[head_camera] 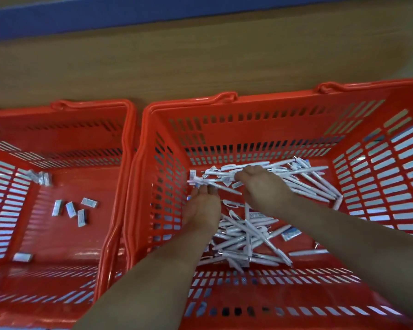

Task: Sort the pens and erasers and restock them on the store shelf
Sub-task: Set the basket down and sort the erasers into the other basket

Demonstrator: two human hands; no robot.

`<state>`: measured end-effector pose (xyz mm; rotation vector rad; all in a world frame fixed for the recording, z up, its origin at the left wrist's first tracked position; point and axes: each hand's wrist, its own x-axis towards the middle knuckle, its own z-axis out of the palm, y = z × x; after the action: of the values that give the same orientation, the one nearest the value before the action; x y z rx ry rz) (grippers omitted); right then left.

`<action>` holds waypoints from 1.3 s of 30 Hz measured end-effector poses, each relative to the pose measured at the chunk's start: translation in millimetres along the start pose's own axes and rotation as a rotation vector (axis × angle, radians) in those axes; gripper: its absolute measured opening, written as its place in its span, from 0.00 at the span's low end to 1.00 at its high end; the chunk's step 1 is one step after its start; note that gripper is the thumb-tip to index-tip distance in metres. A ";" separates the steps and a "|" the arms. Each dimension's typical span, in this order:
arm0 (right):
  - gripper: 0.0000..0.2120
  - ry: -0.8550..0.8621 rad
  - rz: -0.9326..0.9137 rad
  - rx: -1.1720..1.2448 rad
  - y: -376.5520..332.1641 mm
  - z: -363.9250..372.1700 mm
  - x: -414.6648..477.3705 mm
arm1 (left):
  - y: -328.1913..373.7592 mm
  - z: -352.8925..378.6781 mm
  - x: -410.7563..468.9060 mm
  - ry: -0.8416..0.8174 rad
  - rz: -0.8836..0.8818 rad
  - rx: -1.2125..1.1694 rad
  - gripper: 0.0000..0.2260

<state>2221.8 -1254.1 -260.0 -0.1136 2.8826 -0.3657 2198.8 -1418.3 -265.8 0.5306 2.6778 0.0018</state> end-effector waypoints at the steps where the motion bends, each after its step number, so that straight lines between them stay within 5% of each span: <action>1: 0.21 -0.016 -0.018 0.011 -2.5 6.3 4.5 | 1.0 0.4 2.1 -0.005 -0.006 0.003 0.24; 7: 0.26 0.000 0.092 -0.078 5.7 29.7 7.2 | 1.6 -2.0 10.5 -0.028 0.043 0.069 0.23; 11: 0.16 -0.064 0.196 0.091 9.8 30.0 11.3 | 3.8 -3.1 11.9 -0.035 0.026 0.011 0.22; 15: 0.15 0.093 0.133 0.337 5.2 10.2 20.3 | 9.4 -21.0 20.4 0.008 -0.274 -0.518 0.16; 18: 0.10 -0.013 0.013 0.311 -9.7 7.4 27.8 | 8.8 -26.2 25.6 0.066 -0.466 -0.745 0.15; 24: 0.06 0.007 0.144 -0.026 -20.2 26.1 39.9 | -4.2 -14.6 24.7 0.035 -0.354 -0.376 0.14; 31: 0.08 0.013 0.189 -0.151 -23.1 30.7 41.9 | -1.7 -22.6 33.8 -0.005 -0.380 -0.305 0.13; 39: 0.13 -0.186 0.560 1.105 3.0 3.3 29.9 | -4.0 -15.6 47.2 -0.003 -0.313 -0.161 0.12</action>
<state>2193.5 -1255.2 -270.4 0.7581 2.0135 -1.5832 2151.4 -1403.6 -270.3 0.0599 2.6982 0.1262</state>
